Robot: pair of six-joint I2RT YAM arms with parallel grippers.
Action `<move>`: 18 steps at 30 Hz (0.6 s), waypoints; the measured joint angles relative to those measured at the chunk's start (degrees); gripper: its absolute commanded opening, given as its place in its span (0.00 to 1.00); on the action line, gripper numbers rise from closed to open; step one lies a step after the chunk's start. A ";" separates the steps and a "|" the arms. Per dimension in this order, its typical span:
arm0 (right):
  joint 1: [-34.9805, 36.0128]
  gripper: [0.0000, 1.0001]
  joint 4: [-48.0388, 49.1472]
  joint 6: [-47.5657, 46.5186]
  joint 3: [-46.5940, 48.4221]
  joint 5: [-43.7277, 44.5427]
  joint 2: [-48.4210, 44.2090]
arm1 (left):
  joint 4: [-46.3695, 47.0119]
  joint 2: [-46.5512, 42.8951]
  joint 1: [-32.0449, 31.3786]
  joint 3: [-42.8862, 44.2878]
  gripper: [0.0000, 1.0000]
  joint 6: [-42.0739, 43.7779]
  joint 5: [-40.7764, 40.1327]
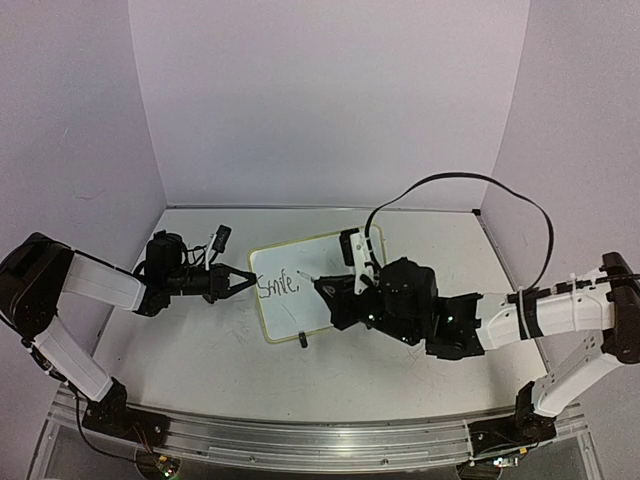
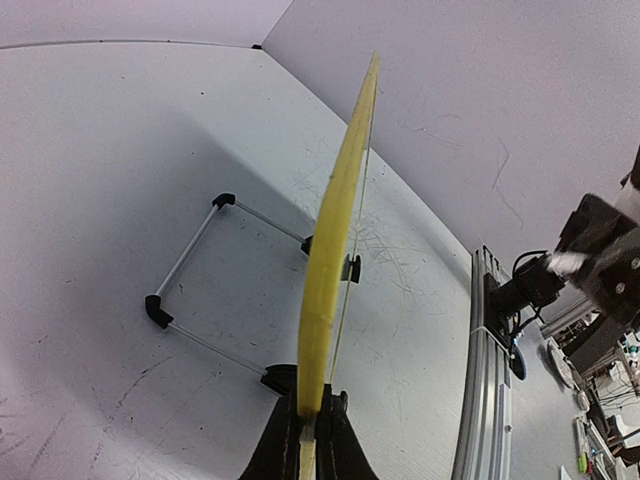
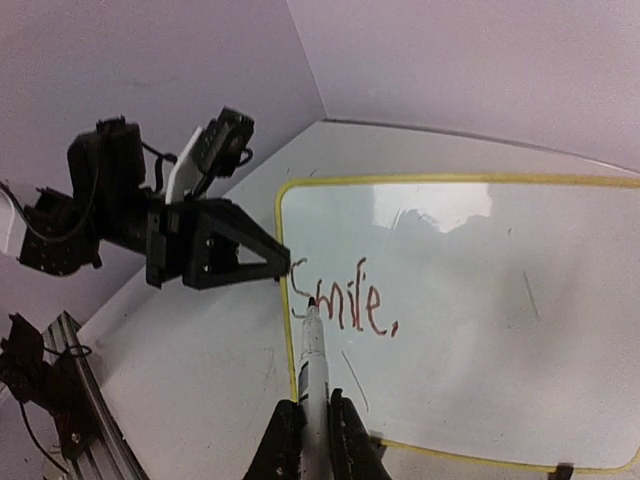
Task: Write a sentence on the whiteboard
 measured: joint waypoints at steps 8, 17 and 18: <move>-2.10 0.00 0.53 -2.75 -0.33 6.30 -0.44 | -0.05 0.00 0.00 0.00 0.00 0.37 -0.02; -2.10 0.00 -1.91 -4.03 -0.31 8.35 0.93 | -1.14 -0.07 0.00 0.42 0.00 1.46 -0.02; -2.10 0.00 -2.18 -4.05 -0.31 8.35 1.05 | -1.14 -0.07 0.00 0.42 0.00 1.53 -0.02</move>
